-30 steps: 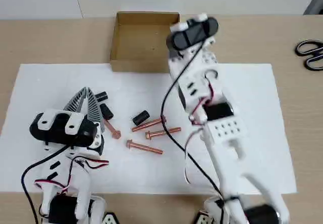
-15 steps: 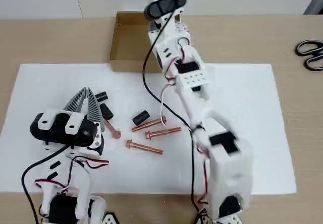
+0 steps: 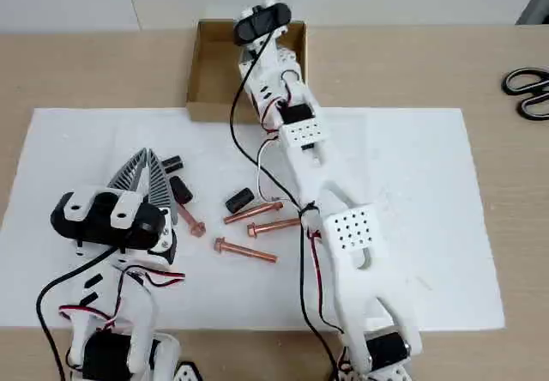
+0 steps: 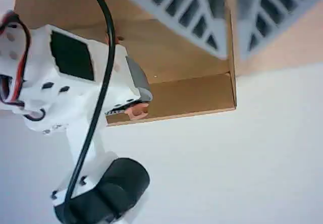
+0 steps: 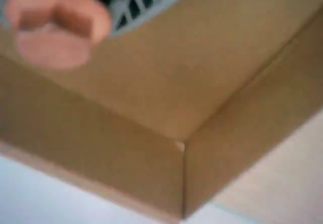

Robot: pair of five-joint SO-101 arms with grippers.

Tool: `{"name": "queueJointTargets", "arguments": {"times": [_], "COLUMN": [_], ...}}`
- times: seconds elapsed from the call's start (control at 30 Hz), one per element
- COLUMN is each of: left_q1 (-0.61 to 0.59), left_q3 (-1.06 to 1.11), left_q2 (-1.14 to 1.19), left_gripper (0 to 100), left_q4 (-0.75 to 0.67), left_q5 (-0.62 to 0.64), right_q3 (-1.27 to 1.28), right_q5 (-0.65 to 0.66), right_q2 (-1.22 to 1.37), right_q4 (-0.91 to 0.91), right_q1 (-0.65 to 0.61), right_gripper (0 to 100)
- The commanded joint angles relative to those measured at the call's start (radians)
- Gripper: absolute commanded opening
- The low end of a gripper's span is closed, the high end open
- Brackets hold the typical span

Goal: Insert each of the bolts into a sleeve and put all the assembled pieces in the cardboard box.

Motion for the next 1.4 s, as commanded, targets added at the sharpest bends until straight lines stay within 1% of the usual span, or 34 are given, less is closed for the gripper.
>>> {"name": "queueJointTargets", "arguments": {"times": [0.0,0.3,0.93,1.0,1.1,1.17,1.37], "left_q1": [-0.003,0.003,-0.002,-0.002,-0.002,-0.002,-0.003], "left_q3": [0.012,0.05,0.05,0.05,0.05,0.05,0.05], "left_q2": [-0.012,-0.012,-0.014,-0.014,-0.014,-0.014,-0.014], "left_gripper": [1,1,1,1,1,1,1], "left_q4": [-0.021,-0.026,-0.026,-0.026,-0.026,-0.026,-0.026], "left_q5": [0.002,0.002,0.002,0.002,0.002,0.002,0.002], "right_q3": [-0.155,-0.219,-0.244,-0.244,-0.244,-0.244,-0.27], "right_q5": [-0.003,-0.003,-0.003,-0.002,-0.002,-0.002,-0.002], "right_q2": [0.03,0.074,0.074,0.074,0.074,0.074,0.073], "right_q4": [0.044,0.208,0.331,0.332,0.392,0.427,0.437], "right_q1": [-0.001,0.002,0.004,0.004,0.004,0.004,0.015], "right_gripper": [0.4,0.9,1.3,5.4,16.0,21.0,20.5]}}
